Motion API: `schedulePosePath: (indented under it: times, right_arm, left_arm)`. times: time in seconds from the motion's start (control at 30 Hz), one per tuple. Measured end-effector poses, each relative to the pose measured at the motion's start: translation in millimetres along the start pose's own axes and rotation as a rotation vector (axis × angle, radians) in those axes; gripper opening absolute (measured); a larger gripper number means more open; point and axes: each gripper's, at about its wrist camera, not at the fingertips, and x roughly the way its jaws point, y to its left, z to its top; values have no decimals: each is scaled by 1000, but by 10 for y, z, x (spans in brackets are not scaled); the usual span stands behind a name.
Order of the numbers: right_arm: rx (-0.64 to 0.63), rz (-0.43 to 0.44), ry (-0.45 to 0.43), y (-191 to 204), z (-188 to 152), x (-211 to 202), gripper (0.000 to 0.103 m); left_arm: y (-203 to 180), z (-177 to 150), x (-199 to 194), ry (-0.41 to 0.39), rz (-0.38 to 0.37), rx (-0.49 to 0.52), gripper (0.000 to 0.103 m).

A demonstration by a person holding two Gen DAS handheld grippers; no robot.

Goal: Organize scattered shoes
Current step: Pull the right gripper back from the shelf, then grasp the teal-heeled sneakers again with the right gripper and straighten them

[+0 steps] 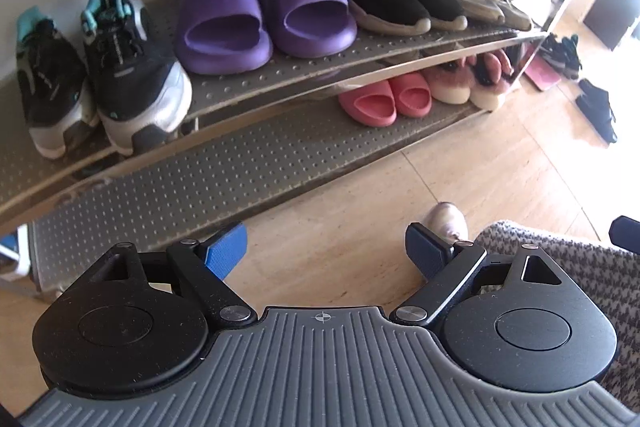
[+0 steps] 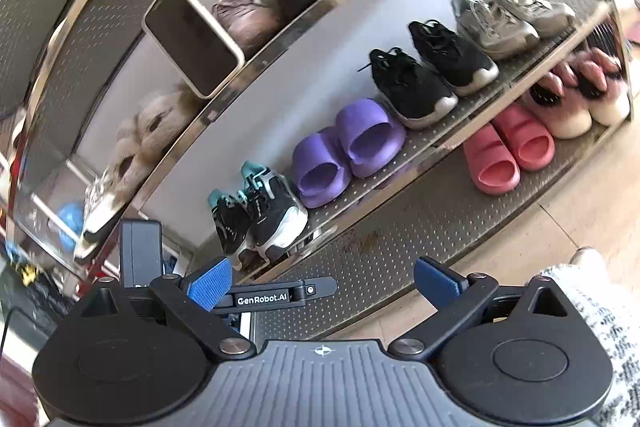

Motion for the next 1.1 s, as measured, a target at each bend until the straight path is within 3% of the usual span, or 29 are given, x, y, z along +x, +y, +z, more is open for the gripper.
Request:
schedulePosePath:
  times: [0.23, 0.3, 0.43, 0.53, 0.6, 0.67, 0.73, 0.83, 0.93, 1.1]
  right_arm:
    - [-21, -52, 14, 113, 13, 187, 102]
    - [-63, -88, 29, 226, -14, 325, 103]
    - [-270, -121, 63, 629, -105, 736, 101]
    - [-444, -131, 97, 1065, -158, 1196, 91]
    - [-574, -136, 118, 1376, -164, 1618, 72]
    - [-640, -147, 139, 1500, -131, 1902, 56]
    - [-688, -152, 180, 1582, -87, 2262, 47]
    - [-716, -156, 290, 1535, -97, 2694, 29]
    - [-735, -159, 372, 1459, -228, 2928, 28]
    - [-705, -207, 311, 1503, -231, 3038, 28]
  left_arm:
    - [279, -132, 113, 33, 67, -6, 90]
    - [532, -171, 73, 28, 105, -59, 90]
    - [1018, -209, -87, -15, 163, -168, 90]
    - [1433, -210, -188, -59, 211, -256, 90]
    - [1747, -192, -231, -73, 258, -326, 90]
    - [1968, -185, -280, -88, 278, -362, 90]
    - [2144, -194, -331, -100, 287, -391, 90]
    - [2319, -249, -375, -104, 277, -433, 90]
    - [2414, -285, -384, -97, 273, -456, 90]
    - [2467, -306, -355, -85, 269, -460, 90]
